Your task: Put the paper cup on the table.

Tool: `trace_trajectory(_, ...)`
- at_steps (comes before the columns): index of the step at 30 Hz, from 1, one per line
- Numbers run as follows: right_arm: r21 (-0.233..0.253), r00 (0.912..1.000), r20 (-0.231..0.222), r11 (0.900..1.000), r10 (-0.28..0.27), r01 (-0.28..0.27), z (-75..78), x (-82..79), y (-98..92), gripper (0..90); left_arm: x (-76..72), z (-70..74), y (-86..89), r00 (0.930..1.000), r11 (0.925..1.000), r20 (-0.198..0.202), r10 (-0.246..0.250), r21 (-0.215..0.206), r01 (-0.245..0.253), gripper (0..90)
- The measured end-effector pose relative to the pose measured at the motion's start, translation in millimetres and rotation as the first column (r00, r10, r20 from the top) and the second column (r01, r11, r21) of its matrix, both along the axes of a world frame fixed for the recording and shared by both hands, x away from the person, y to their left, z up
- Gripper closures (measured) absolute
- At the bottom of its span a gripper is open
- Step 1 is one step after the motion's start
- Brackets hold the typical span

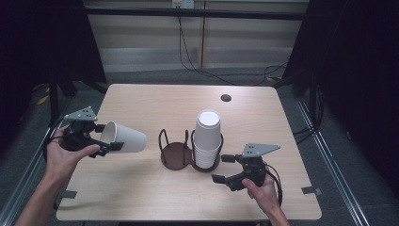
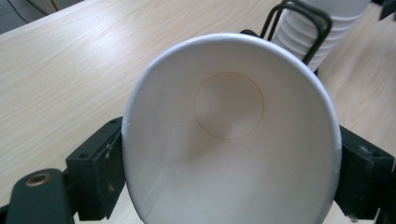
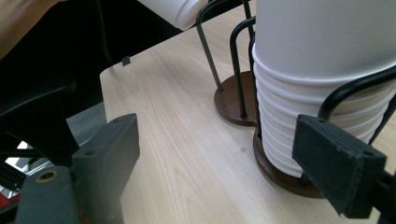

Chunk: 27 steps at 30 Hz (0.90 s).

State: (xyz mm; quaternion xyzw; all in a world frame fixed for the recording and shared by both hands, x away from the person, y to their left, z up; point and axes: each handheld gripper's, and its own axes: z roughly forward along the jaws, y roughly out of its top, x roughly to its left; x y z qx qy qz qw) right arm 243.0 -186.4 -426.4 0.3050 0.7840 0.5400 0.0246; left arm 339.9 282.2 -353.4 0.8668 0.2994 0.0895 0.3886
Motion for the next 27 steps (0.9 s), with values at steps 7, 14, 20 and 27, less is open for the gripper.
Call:
trace_trajectory(7,-0.002,1.0000,-0.001,1.000,0.003,-0.003,0.0,-0.3,0.2,15.3,17.5,-0.3,-11.4,0.9996,0.9969,-0.027,0.001,0.079,0.001,13.0)
trace_trajectory(14,-0.006,1.0000,-0.004,1.000,0.003,-0.003,-1.1,0.6,0.0,15.3,34.9,-3.9,-24.2,0.9983,0.9851,-0.057,0.013,0.172,-0.003,13.0)
trace_trajectory(20,-0.009,1.0000,-0.006,1.000,0.007,-0.007,-1.3,0.5,0.4,15.3,46.3,-11.0,-42.7,0.9948,0.9710,-0.102,-0.009,0.237,0.033,12.7)
trace_trajectory(27,-0.018,0.9999,-0.007,1.000,0.009,-0.009,-1.6,0.4,1.0,15.3,55.0,-16.5,-63.8,0.9933,0.9488,-0.115,-0.003,0.313,0.039,12.2)
